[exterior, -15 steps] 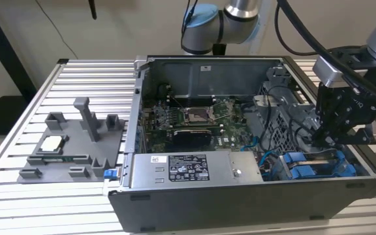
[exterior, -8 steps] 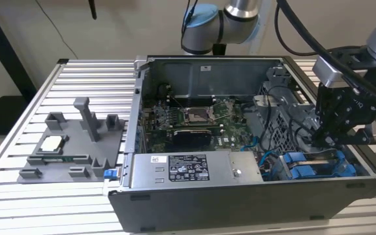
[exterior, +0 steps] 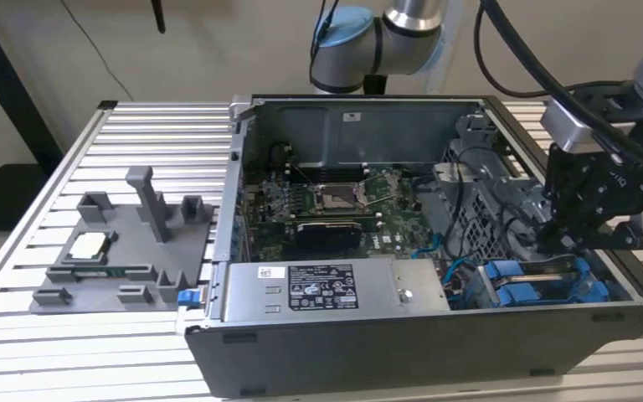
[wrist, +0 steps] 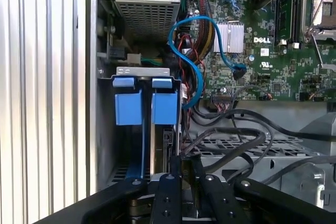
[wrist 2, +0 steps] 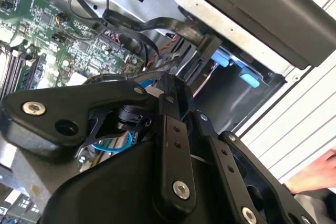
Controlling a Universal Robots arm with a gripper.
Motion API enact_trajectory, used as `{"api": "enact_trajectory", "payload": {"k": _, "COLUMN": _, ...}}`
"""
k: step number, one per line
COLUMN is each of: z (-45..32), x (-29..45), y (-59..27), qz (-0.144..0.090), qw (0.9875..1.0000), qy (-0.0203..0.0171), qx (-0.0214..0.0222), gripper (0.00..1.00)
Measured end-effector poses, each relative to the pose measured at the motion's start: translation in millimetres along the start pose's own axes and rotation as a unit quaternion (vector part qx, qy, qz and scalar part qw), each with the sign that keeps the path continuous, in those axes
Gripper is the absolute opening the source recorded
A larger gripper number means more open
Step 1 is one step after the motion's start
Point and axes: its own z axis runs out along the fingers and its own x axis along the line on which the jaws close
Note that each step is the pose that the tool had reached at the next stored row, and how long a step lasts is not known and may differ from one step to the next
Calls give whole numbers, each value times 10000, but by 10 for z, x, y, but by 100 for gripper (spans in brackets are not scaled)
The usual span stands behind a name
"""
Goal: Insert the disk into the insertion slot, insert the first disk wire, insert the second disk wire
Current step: 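Insert the first disk wire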
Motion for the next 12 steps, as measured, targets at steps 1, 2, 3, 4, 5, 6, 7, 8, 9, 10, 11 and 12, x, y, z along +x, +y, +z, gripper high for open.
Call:
{"api": "enact_trajectory", "payload": {"k": 1, "z": 2, "x": 6, "y": -15, "qz": 0, "qw": 10000, "qy": 0, "qx": 0, "gripper": 19}}
{"api": "enact_trajectory", "payload": {"k": 2, "z": 5, "x": 12, "y": -25, "qz": 0, "qw": 10000, "qy": 1, "qx": 0, "gripper": 19}}
{"api": "enact_trajectory", "payload": {"k": 3, "z": 10, "x": 17, "y": -32, "qz": 1, "qw": 10000, "qy": 0, "qx": 0, "gripper": 19}}
{"api": "enact_trajectory", "payload": {"k": 4, "z": 15, "x": 22, "y": -38, "qz": 8, "qw": 10000, "qy": 0, "qx": 1, "gripper": 19}}
{"api": "enact_trajectory", "payload": {"k": 5, "z": 19, "x": 26, "y": -41, "qz": 20, "qw": 10000, "qy": 0, "qx": 1, "gripper": 19}}
{"api": "enact_trajectory", "payload": {"k": 6, "z": 23, "x": 31, "y": -44, "qz": 33, "qw": 10000, "qy": 0, "qx": 2, "gripper": 19}}
{"api": "enact_trajectory", "payload": {"k": 7, "z": 27, "x": 37, "y": -47, "qz": 44, "qw": 10000, "qy": 0, "qx": 3, "gripper": 19}}
{"api": "enact_trajectory", "payload": {"k": 8, "z": 30, "x": 42, "y": -51, "qz": 54, "qw": 10000, "qy": -1, "qx": 4, "gripper": 19}}
{"api": "enact_trajectory", "payload": {"k": 9, "z": 33, "x": 48, "y": -56, "qz": 63, "qw": 10000, "qy": -1, "qx": 4, "gripper": 19}}
{"api": "enact_trajectory", "payload": {"k": 10, "z": 36, "x": 53, "y": -59, "qz": 72, "qw": 10000, "qy": -2, "qx": 5, "gripper": 19}}
{"api": "enact_trajectory", "payload": {"k": 11, "z": 37, "x": 58, "y": -63, "qz": 82, "qw": 10000, "qy": -1, "qx": 5, "gripper": 19}}
{"api": "enact_trajectory", "payload": {"k": 12, "z": 41, "x": 61, "y": -65, "qz": 90, "qw": 10000, "qy": -1, "qx": 6, "gripper": 19}}
